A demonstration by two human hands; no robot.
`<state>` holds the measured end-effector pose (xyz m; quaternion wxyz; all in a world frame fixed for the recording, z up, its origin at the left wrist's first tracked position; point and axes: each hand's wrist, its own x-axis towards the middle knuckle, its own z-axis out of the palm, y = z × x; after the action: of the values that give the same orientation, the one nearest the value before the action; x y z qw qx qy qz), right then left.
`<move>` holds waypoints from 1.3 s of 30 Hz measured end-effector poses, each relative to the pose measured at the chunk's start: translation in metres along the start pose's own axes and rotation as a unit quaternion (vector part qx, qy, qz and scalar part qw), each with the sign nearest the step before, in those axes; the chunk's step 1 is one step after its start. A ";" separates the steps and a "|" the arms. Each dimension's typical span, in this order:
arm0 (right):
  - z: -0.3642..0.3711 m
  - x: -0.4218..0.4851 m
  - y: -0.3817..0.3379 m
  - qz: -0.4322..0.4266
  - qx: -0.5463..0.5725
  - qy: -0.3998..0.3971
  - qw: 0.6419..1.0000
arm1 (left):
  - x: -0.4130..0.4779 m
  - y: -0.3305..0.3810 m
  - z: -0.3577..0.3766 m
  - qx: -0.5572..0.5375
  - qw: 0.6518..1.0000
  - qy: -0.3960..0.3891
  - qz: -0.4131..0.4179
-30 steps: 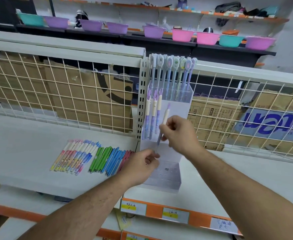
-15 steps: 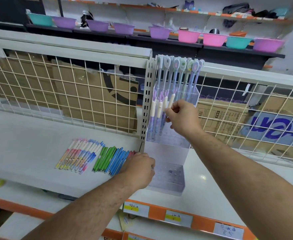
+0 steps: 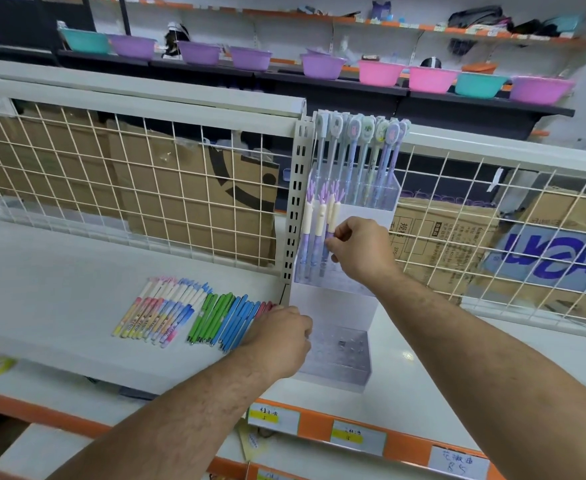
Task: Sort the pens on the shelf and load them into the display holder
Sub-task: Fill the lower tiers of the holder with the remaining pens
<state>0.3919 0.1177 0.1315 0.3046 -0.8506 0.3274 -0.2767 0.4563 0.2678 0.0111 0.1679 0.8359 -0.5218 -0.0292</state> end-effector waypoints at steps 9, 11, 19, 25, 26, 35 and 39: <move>0.005 -0.038 0.019 -0.031 -0.064 0.017 0.997 | -0.005 0.005 -0.006 -0.007 1.000 0.004 -0.005; 0.006 -0.052 0.022 -0.042 -0.074 0.009 0.996 | -0.007 0.003 -0.008 -0.039 0.999 0.017 -0.016; 0.043 -0.099 0.037 -0.039 -0.130 -0.081 0.987 | -0.026 -0.029 -0.019 -0.076 0.995 0.051 -0.027; 0.107 -0.113 0.003 -0.058 -0.143 -0.097 0.983 | -0.053 -0.088 -0.037 -0.056 0.997 0.049 -0.036; 0.120 -0.114 -0.006 -0.059 -0.142 -0.100 0.983 | -0.057 -0.102 -0.041 -0.053 0.996 0.047 -0.046; 0.221 -0.130 -0.063 -0.078 -0.110 -0.053 0.990 | -0.086 -0.237 -0.064 -0.020 0.990 0.037 -0.134; 0.258 -0.146 -0.068 -0.096 -0.115 -0.019 0.989 | -0.090 -0.279 -0.062 -0.044 0.982 0.047 -0.177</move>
<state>0.4991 0.3511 -0.0310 0.1828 -0.9125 0.2684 -0.2487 0.6699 0.4739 -0.0285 0.2212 0.9072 -0.3556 -0.0416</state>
